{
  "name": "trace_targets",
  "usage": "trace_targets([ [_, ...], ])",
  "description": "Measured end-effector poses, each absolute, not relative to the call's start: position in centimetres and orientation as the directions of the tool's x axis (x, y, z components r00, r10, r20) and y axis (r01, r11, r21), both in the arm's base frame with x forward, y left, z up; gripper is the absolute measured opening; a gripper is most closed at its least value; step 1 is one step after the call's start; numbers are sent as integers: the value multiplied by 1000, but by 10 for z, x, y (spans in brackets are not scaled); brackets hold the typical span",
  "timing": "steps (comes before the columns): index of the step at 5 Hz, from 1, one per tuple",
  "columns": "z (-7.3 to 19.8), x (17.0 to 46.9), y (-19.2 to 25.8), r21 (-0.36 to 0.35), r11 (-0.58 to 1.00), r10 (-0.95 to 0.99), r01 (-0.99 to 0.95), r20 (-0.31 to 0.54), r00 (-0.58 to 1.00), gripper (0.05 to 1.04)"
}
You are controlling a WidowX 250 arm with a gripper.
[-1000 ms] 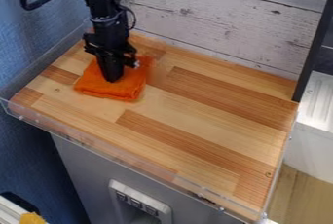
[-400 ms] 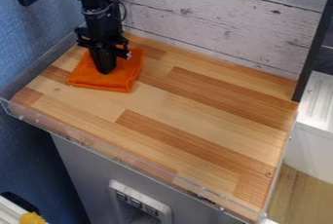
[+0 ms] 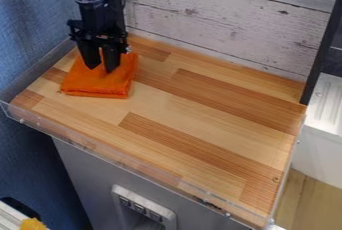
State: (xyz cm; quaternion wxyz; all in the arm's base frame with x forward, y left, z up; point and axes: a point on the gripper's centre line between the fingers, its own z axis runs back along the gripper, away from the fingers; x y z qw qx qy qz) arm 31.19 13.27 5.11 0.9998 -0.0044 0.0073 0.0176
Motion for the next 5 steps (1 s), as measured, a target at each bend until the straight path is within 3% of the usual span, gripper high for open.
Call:
trace_targets([
  [1, 71, 305, 108, 10, 999, 34, -34, -5, 999, 995],
  [5, 114, 262, 29, 34, 999, 22, -22, 18, 1000, 999],
])
